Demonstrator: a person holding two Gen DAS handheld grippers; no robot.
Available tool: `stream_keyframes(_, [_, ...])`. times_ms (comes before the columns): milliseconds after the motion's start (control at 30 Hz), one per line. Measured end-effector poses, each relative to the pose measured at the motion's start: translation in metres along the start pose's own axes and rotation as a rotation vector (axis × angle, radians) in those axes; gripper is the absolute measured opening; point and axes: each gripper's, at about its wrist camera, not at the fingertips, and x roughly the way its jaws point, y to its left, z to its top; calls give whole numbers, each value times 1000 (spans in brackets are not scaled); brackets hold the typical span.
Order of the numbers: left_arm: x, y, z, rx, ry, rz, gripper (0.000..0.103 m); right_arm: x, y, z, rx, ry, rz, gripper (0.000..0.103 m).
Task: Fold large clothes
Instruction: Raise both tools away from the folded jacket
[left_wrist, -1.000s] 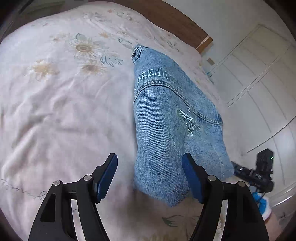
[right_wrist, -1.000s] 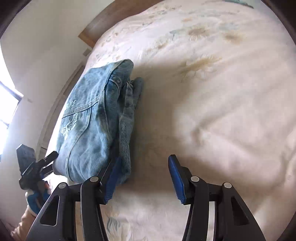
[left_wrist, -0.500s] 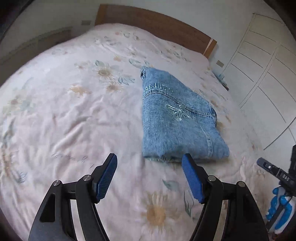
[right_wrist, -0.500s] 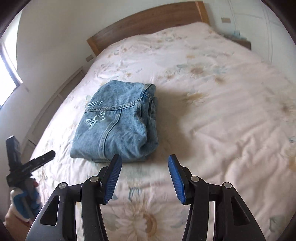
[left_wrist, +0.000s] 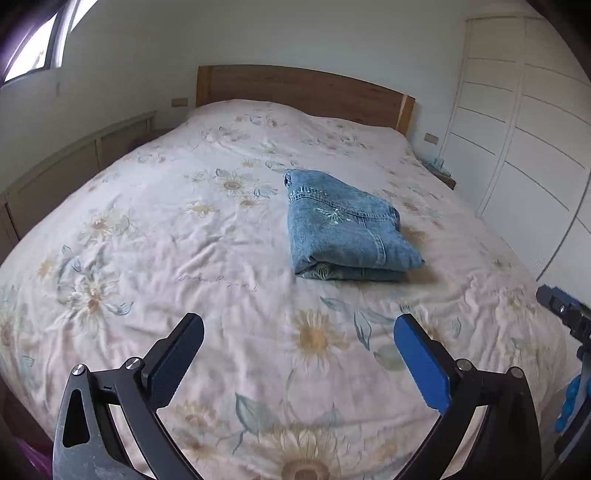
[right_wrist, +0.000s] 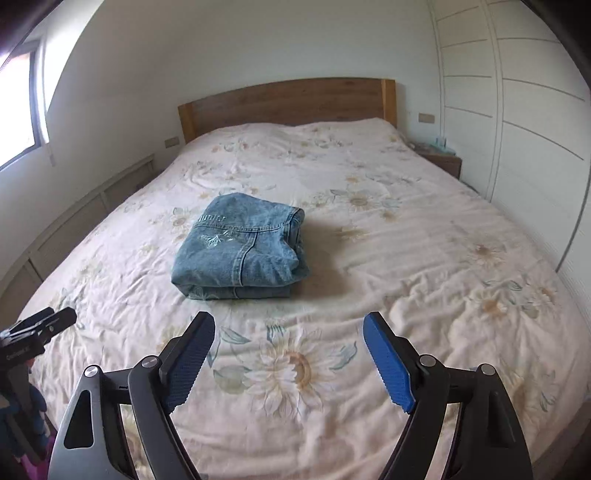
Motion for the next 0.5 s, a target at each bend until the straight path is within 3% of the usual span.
stream_keyframes(100, [-15, -8, -12, 34, -7, 4, 102, -23, 7, -14, -8, -34, -25, 103])
stream_keyframes(500, [-53, -24, -39, 39, -81, 46, 102, -72, 18, -53, -61, -88, -82, 103])
